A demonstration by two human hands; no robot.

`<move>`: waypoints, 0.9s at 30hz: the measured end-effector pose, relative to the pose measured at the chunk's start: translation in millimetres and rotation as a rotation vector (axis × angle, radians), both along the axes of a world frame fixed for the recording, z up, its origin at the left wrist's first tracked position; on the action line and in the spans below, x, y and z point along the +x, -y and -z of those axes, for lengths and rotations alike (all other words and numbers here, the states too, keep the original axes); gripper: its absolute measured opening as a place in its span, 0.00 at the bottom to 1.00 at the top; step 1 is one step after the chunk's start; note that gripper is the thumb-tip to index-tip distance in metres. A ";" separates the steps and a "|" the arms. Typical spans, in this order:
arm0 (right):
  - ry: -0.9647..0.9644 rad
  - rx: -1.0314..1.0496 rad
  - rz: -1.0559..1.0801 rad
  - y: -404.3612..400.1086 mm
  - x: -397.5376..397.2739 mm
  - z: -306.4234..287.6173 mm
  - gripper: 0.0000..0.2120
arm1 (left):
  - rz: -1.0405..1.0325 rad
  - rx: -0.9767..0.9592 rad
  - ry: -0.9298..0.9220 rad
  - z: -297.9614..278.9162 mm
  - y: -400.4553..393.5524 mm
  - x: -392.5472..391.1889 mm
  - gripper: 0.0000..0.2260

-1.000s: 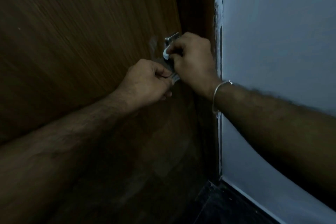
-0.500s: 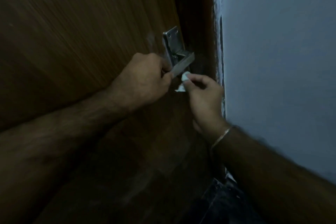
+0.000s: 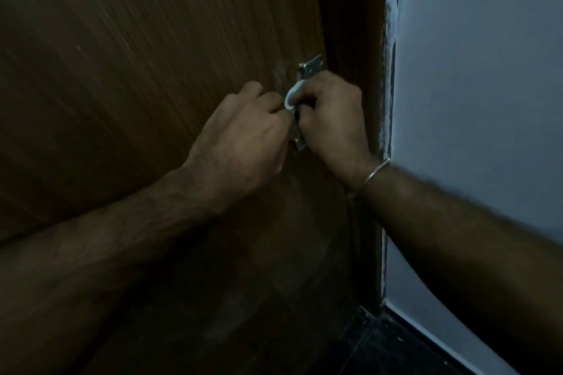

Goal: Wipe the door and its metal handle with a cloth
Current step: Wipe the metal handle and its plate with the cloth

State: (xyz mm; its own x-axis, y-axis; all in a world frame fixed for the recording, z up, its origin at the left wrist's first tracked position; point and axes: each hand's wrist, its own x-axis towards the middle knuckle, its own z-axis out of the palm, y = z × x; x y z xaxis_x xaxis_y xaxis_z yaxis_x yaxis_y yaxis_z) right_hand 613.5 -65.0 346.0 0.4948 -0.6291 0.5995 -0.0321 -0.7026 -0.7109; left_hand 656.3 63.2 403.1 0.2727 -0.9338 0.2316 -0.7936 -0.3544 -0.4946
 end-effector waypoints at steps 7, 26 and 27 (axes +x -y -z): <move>0.246 0.010 0.042 -22.2 11.2 -24.1 0.09 | 0.009 -0.129 0.264 -12.0 -20.8 10.3 0.31; 0.019 0.081 -0.169 -73.3 -10.3 0.6 0.14 | 0.177 -0.287 -0.054 -5.1 -37.8 5.3 0.20; 0.060 0.110 -0.171 -81.7 -9.6 5.2 0.16 | 0.191 -0.267 -0.049 -5.5 -39.1 6.8 0.20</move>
State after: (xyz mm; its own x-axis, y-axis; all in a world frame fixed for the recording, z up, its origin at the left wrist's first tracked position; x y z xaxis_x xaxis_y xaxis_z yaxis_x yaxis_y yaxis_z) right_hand 603.9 16.8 340.8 0.5656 -0.6023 0.5633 0.1255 -0.6123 -0.7806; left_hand 663.1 102.3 408.7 0.1152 -0.8770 0.4665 -0.8786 -0.3090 -0.3640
